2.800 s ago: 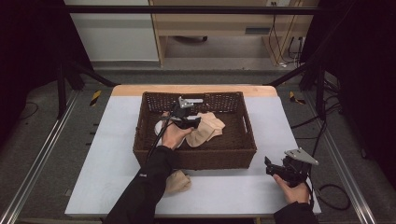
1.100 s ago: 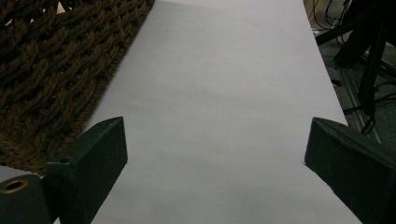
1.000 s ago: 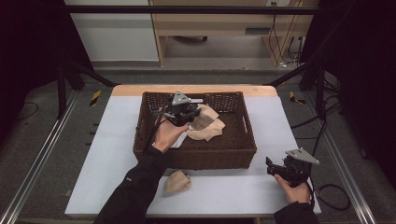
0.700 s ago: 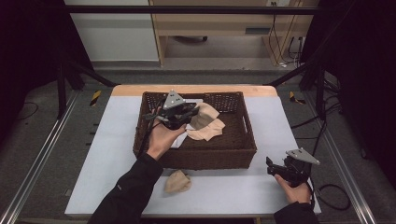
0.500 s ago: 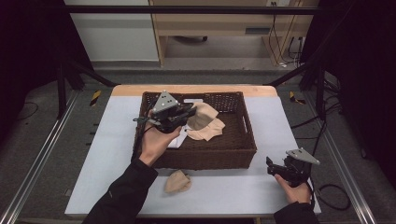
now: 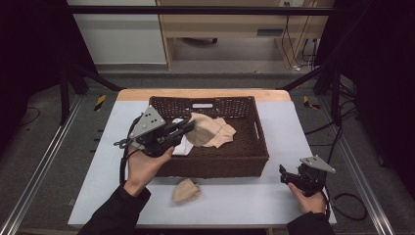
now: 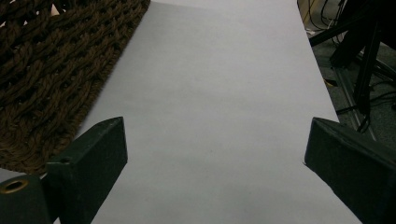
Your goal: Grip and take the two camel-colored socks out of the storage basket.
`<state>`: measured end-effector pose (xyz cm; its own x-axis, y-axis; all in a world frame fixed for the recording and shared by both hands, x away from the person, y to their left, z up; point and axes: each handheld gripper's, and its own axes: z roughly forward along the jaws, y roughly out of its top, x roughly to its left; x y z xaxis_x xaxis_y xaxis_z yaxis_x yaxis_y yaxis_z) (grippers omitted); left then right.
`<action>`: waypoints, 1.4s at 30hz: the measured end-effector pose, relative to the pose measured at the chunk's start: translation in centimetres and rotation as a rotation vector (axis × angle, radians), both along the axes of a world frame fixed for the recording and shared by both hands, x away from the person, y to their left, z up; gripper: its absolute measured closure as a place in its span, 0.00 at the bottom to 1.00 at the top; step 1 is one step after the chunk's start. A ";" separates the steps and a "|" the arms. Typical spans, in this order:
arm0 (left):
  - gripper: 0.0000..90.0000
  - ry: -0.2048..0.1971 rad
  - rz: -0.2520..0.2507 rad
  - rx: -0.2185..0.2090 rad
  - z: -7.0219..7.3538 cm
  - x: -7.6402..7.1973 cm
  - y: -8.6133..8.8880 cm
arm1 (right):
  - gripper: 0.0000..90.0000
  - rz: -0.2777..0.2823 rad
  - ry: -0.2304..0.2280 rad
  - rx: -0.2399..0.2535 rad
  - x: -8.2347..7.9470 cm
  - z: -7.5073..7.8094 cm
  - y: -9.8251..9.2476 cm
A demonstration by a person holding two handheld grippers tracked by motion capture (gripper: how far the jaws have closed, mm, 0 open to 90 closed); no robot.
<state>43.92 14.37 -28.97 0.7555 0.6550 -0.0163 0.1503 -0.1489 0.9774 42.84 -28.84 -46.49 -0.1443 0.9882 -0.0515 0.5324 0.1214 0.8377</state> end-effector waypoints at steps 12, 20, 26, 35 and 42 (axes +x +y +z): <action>0.93 -0.008 -0.025 -0.003 -1.1 -3.2 1.9 | 0.07 -0.002 0.005 0.003 0.0 0.0 0.1; 0.93 0.027 -0.038 0.028 -3.4 -4.5 2.5 | 0.07 -0.002 0.005 0.003 -0.1 0.0 0.1; 0.93 0.072 -0.056 0.051 -5.6 -5.2 2.3 | 0.07 -0.001 0.007 0.003 -0.1 0.0 0.1; 0.93 0.184 -0.081 0.115 -9.8 -5.4 1.5 | 0.07 -0.002 0.011 0.002 -0.1 -0.1 0.1; 0.93 0.247 -0.081 0.191 -13.2 -4.4 -0.1 | 0.07 -0.002 0.011 0.001 -0.1 0.0 0.1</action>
